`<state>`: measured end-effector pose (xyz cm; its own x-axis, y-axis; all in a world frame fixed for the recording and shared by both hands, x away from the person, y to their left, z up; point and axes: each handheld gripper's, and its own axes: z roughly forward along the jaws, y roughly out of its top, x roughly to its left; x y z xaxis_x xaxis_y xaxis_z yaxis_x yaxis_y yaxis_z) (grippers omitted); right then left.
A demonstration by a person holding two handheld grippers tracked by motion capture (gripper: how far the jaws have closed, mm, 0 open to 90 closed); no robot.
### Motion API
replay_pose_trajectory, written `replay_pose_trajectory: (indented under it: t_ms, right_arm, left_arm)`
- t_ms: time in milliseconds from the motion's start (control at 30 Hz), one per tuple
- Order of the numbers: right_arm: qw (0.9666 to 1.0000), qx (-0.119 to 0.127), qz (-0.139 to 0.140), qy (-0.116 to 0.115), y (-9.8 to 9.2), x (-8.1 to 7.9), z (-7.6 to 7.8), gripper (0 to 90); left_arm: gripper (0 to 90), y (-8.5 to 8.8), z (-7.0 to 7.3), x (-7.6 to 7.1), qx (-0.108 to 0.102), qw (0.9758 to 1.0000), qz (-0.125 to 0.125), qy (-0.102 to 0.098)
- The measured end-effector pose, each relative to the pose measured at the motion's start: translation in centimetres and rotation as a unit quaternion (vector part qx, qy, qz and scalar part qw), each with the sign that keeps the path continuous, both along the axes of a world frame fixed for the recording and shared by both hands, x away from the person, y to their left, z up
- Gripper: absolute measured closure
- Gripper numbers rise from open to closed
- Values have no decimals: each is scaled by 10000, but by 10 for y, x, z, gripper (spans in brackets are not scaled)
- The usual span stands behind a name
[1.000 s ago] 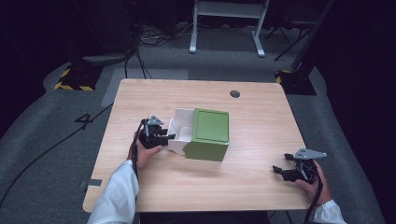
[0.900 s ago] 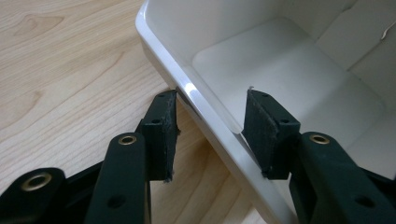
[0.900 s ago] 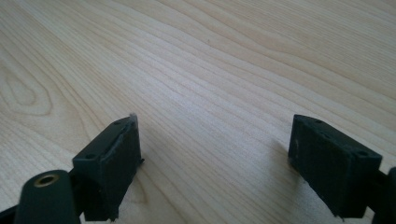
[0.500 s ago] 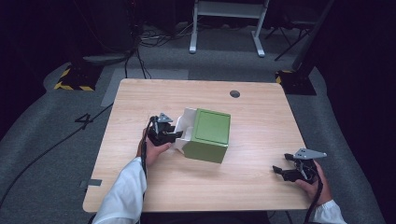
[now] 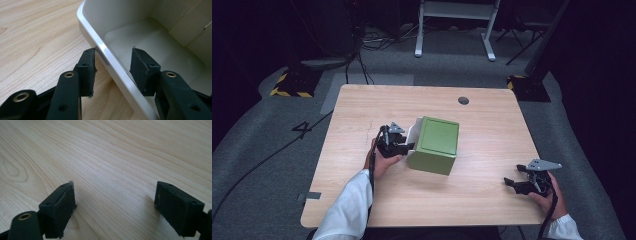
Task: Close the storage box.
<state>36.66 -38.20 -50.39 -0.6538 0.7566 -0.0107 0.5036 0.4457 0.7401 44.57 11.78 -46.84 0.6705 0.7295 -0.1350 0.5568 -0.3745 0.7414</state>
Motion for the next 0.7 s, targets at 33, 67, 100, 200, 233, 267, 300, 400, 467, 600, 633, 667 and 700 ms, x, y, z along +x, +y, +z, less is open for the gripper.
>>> replay_pose_trajectory:
  t_ms: [33, 67, 100, 200, 233, 267, 300, 400, 467, 600, 633, 667, 700]
  right_arm:
    - [10000, -1, 1, -4, 0, 0, 0, 170]
    - [10000, -1, 1, -4, 0, 0, 0, 170]
    - [10000, 1, 0, -1, 0, 0, 0, 171]
    - [10000, 0, 1, -4, 0, 0, 0, 171]
    - [10000, 1, 2, 0, 0, 0, 0, 171]
    - [10000, 1, 2, 3, 0, 0, 0, 170]
    - [10000, 2, 1, 4, 0, 0, 0, 171]
    - [10000, 2, 2, 4, 0, 0, 0, 171]
    - [10000, 2, 1, 4, 0, 0, 0, 171]
    - [10000, 1, 2, 2, 0, 0, 0, 171]
    - [10000, 1, 2, 2, 0, 0, 0, 171]
    - [10000, 3, 1, 4, 0, 0, 0, 171]
    - [10000, 0, 1, 0, 0, 0, 0, 171]
  left_arm:
    - [555, -1, 0, 0, 17, 10000, -35, -4]
    - [553, -1, 0, 0, 17, 10000, -35, -4]
    - [553, -3, 0, -1, 42, 10000, -61, -16]
    - [541, -6, 1, -2, 48, 9999, -135, -10]
    - [542, -6, 1, -2, 49, 9999, -132, -10]
    - [543, -6, 1, -2, 63, 9999, -153, -23]
    - [542, -6, 1, -2, 63, 9999, -153, -23]
    - [541, -7, 1, -2, 72, 9998, -159, -35]
    - [540, -7, 0, -2, 61, 9999, -151, -21]
    - [517, -11, 0, -1, 115, 9996, -250, -10]
    - [512, -11, 0, -1, 115, 9996, -250, -10]
    - [512, -13, 0, -2, 135, 9996, -266, -24]
    - [507, -14, 1, -2, 156, 9995, -289, -32]
